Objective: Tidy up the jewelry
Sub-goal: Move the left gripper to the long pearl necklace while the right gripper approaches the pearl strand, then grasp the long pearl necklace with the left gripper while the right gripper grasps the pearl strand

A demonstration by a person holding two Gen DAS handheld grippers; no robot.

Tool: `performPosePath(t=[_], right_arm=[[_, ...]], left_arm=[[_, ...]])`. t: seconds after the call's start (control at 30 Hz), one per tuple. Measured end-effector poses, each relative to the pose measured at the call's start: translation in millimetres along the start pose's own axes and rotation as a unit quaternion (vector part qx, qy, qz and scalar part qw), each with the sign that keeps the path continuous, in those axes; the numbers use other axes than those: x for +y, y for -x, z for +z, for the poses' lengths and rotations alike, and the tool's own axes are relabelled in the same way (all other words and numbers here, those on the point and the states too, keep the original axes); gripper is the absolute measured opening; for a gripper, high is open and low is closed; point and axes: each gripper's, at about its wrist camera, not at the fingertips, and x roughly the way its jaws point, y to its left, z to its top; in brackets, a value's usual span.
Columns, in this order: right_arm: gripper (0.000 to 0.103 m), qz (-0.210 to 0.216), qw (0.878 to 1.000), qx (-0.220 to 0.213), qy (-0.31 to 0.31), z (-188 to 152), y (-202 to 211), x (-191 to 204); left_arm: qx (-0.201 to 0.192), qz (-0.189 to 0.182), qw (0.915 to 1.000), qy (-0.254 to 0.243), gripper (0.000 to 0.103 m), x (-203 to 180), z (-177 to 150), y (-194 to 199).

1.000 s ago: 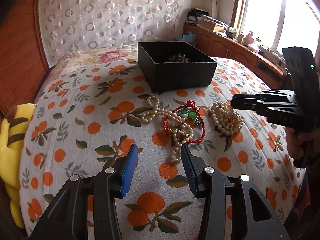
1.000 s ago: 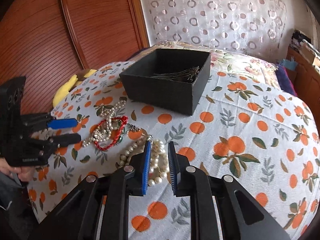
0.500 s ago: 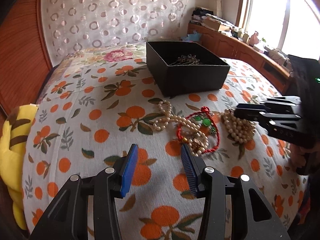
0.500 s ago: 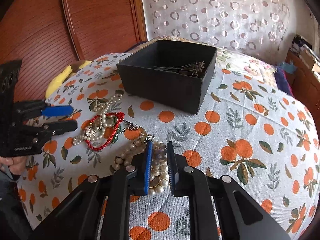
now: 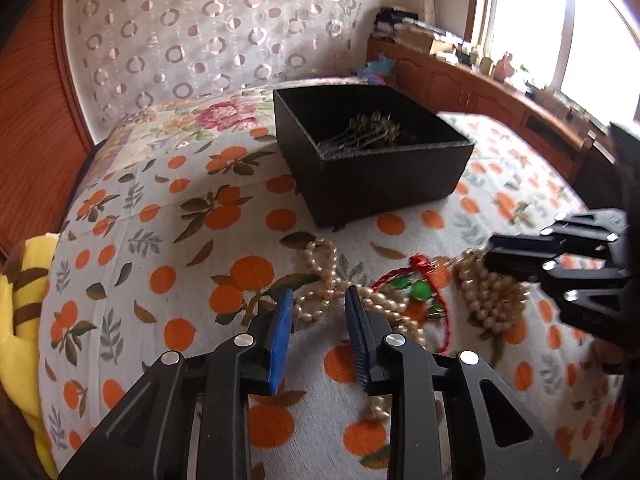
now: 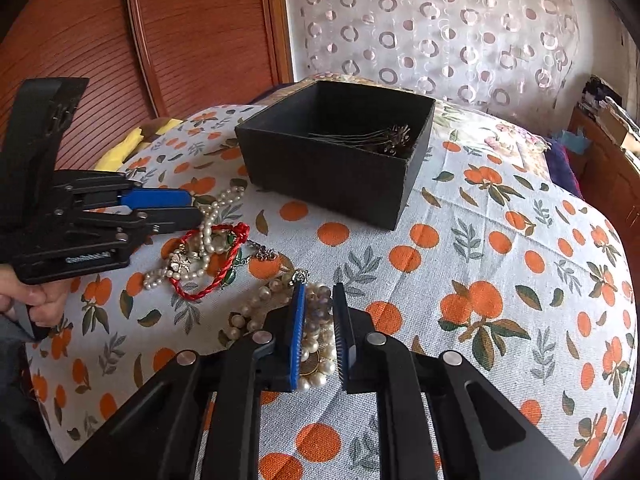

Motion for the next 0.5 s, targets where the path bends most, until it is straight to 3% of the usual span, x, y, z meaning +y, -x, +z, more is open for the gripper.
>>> performPosePath(t=[0.17,0.23,0.5], right_arm=[[0.015,0.0,1.0,0.0,0.0,-1,1,-2],[0.015,0.0,1.0,0.0,-0.001,-1,1,-1],[0.015,0.001,1.0,0.0,-0.002,-1,0,-1]], left_arm=[[-0.012,0.005,0.9999,-0.006,0.025,-1,-1,-1],[-0.013,0.006,0.9999,-0.005,0.014,1,-2,-1],[-0.024,0.012,0.9996,0.0,0.004,5,-6,11]])
